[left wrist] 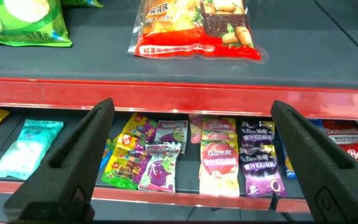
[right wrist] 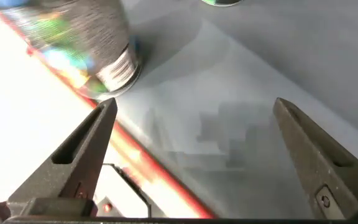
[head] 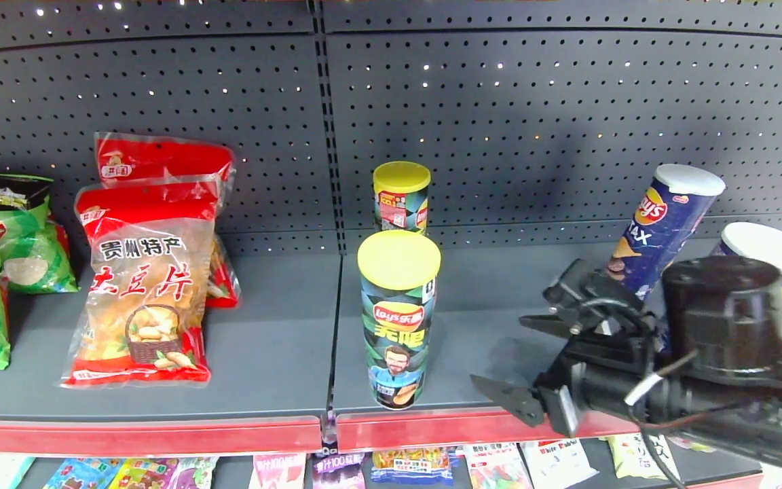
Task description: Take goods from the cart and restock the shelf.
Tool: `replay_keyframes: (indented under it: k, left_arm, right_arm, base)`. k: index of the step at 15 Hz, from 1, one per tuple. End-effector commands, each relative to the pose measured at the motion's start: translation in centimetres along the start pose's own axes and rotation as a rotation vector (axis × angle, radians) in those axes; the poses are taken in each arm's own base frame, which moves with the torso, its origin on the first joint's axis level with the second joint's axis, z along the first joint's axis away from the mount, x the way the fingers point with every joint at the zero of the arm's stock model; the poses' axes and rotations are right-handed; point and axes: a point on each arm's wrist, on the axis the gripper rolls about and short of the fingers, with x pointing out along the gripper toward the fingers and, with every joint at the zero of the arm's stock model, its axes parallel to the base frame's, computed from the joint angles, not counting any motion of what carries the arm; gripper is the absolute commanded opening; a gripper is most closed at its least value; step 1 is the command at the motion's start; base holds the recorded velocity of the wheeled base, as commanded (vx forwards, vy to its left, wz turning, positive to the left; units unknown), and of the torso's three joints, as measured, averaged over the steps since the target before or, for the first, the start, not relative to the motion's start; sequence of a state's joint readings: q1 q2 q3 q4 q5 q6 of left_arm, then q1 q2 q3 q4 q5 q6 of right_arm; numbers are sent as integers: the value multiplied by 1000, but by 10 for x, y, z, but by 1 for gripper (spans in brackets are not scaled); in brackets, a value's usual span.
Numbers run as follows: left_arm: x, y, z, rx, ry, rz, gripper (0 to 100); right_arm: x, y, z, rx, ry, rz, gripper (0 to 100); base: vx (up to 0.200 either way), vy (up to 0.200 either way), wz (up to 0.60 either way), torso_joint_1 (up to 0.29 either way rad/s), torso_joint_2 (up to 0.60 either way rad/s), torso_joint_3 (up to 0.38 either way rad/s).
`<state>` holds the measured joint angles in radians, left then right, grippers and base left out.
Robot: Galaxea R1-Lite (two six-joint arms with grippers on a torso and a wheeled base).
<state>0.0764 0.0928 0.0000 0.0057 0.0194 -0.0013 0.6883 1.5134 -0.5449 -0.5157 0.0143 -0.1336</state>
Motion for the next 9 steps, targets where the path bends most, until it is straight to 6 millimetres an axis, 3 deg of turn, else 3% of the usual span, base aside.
replay_keyframes:
  k: [1, 2, 3, 4, 5, 6, 7, 9]
  left_arm:
    - [0, 0, 0, 0, 1, 1, 100]
    - [0, 0, 0, 0, 1, 1, 100]
    - [0, 0, 0, 0, 1, 1, 100]
    - [0, 0, 0, 0, 1, 1, 100]
    - [0, 0, 0, 0, 1, 1, 100]
    - [0, 0, 0, 0, 1, 1, 100]
    - [0, 0, 0, 0, 1, 1, 100]
    - [0, 0, 0, 0, 1, 1, 100]
  right_arm:
    - [-85, 8, -23, -9, -153, 0, 100]
    - [-93, 8, -28, -11, -168, -3, 100]
    - [-117, 9, -38, -13, -226, -15, 100]
    - [-119, 9, -39, -13, -232, -17, 100]
    - [-150, 6, -52, -1, -254, -39, 100]
    - [-156, 6, -56, 2, -258, -36, 100]
    - [-182, 10, -74, 22, -269, -6, 100]
    - [-211, 24, -100, 60, -251, -29, 100]
  base:
    - [0, 0, 0, 0, 0, 0]
    - [0, 0, 0, 0, 0, 0]
    - [0, 0, 0, 0, 0, 0]
    - [0, 0, 0, 0, 0, 0]
    - [0, 0, 0, 0, 0, 0]
    - [0, 0, 0, 0, 0, 0]
    - [0, 0, 0, 0, 0, 0]
    - [0, 0, 0, 0, 0, 0]
